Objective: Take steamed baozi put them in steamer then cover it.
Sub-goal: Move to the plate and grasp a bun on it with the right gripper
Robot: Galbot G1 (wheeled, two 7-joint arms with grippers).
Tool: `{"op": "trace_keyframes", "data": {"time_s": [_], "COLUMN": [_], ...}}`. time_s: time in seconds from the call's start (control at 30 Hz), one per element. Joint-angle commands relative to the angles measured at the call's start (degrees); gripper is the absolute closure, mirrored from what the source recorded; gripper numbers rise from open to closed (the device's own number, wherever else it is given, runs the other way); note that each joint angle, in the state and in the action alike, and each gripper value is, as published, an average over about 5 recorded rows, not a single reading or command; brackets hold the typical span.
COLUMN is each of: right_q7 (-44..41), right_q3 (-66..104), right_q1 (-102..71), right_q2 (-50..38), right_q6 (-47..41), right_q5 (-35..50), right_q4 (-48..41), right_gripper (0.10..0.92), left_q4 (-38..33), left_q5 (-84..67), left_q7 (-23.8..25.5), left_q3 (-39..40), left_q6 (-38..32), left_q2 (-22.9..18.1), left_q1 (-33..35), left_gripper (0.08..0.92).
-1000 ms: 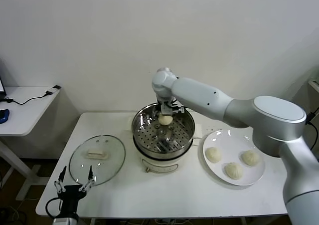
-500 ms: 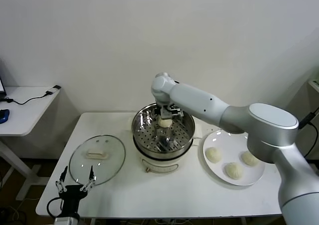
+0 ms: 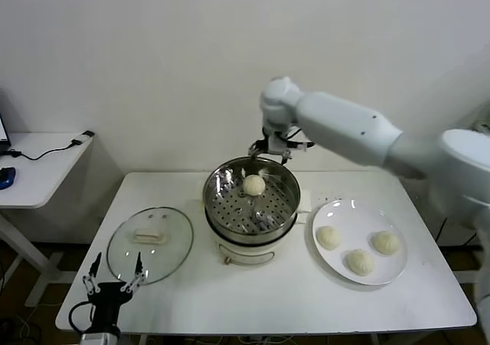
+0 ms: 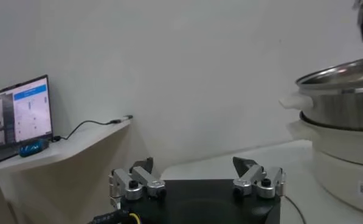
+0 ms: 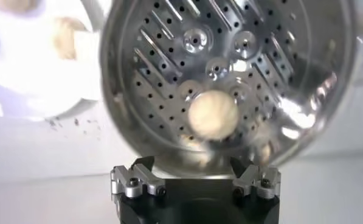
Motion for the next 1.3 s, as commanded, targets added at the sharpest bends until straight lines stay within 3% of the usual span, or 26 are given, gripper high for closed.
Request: {"op": "trace_keyframes", "data": {"time_s": [0.03,0.2,0.4,0.6,0.97,1.3], "right_q7": [6.53,8.44,6.08,3.22,3.10,2.64], "right_q3": [-14.27,-11.33,-5.22,1.94,8.96,9.63], "right_q1": [9.17,1.15,-11.82,-22.36,-31.36,-31.52], "right_q2": [-21.37,-28.70,-31.73,-28.39,-19.10,-15.89], "right_q6": [-34.32,-42.55,-44.05,-41.40,-39.80,-39.28], "right_q5": [32.83,37.10,36.25,27.21,21.58,21.74], "right_q4": [11.96,13.19,11.74,5.30,-2.87,-6.39], "right_gripper": [0.203,0.203,0.203,0.203,0.203,0.203], "left_q4": [-0.92,-1.68,-1.83,-1.53,-0.80,-0.07], "left_q5": [-0.02,-0.09,0.14,0.69,0.83,0.85], "left_q7": [0.15,0.12,0.07,0.02,-0.07,-0.09], "left_q3": [0.00,-0.25,-0.30,-0.13,-0.37,-0.52], "left_q6": [-0.22,-0.33,-0.43,-0.46,-0.50,-0.79], "left_q2": [-0.08,-0.12,-0.19,-0.33,-0.26,-0.24], "left_q1": [0.68,1.20,1.52,1.67,1.80,2.06], "left_gripper": [0.177,0.177,0.177,0.177,0.177,0.177]}}
